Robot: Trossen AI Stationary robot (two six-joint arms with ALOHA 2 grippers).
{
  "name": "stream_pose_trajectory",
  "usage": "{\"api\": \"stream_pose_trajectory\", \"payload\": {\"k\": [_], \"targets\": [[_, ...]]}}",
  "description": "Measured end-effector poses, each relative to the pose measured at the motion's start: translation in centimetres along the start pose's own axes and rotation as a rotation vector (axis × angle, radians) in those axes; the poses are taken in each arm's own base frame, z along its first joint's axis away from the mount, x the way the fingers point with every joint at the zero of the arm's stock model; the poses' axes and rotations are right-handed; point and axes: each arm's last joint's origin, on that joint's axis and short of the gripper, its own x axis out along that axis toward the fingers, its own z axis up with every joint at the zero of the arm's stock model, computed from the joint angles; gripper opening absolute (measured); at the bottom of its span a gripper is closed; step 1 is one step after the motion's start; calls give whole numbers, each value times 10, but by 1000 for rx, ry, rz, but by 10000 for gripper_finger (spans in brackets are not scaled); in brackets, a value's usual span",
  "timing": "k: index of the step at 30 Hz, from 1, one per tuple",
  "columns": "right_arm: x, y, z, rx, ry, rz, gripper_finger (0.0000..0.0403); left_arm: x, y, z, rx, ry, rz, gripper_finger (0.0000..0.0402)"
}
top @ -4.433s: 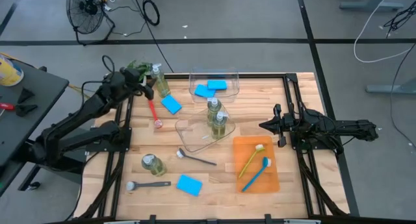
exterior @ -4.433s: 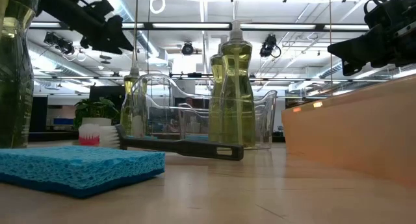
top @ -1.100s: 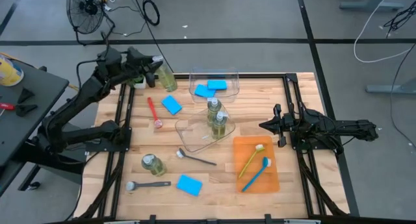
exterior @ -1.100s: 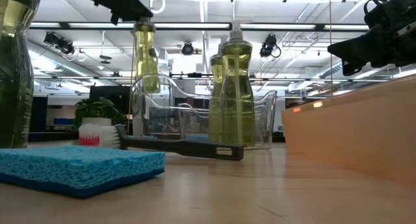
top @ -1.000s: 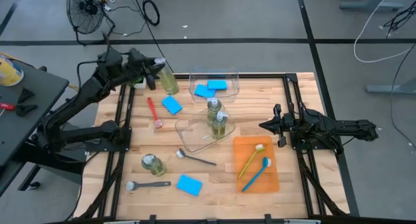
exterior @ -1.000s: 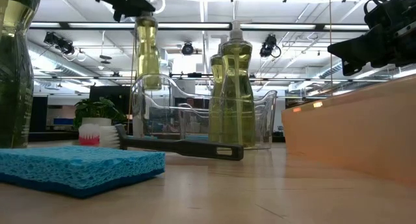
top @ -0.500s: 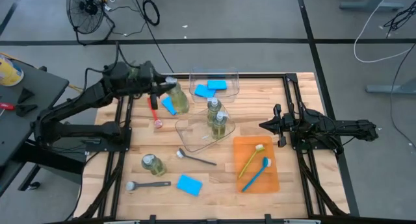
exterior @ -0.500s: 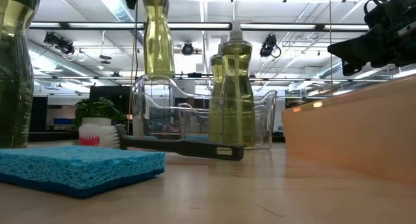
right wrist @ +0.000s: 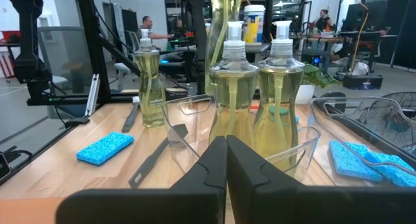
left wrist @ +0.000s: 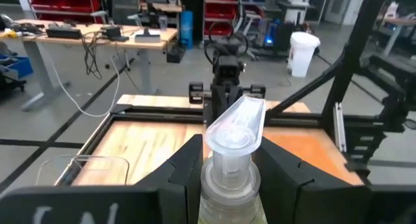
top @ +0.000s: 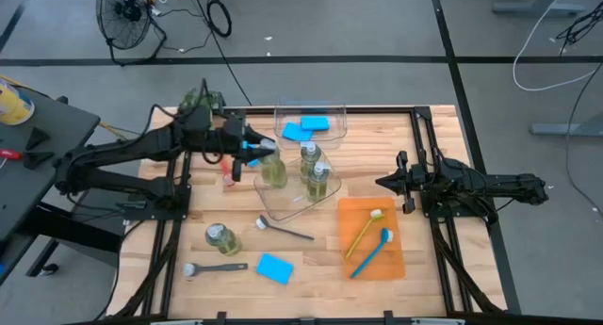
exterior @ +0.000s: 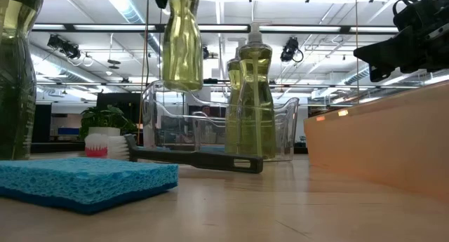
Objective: Pick & Place Kitchen Sink Supplies
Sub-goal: Put the green dish soap into the bottom transparent bin
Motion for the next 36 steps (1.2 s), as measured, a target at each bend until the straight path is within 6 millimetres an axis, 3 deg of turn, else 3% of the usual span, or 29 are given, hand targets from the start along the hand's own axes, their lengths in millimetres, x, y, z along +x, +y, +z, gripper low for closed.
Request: {"api": "stream_pose_trajectory", "payload": {"k": [17, 30, 36], "targets": [[0, 0, 0, 0, 0, 0, 7, 44, 7, -39, 68, 89, -3, 117], [0, 0, 0, 0, -1, 0, 7, 46, 15, -77, 71, 71, 72, 117], [0, 0, 0, 0, 0, 0, 7, 45, 16, -84, 69, 57, 80, 117]]}}
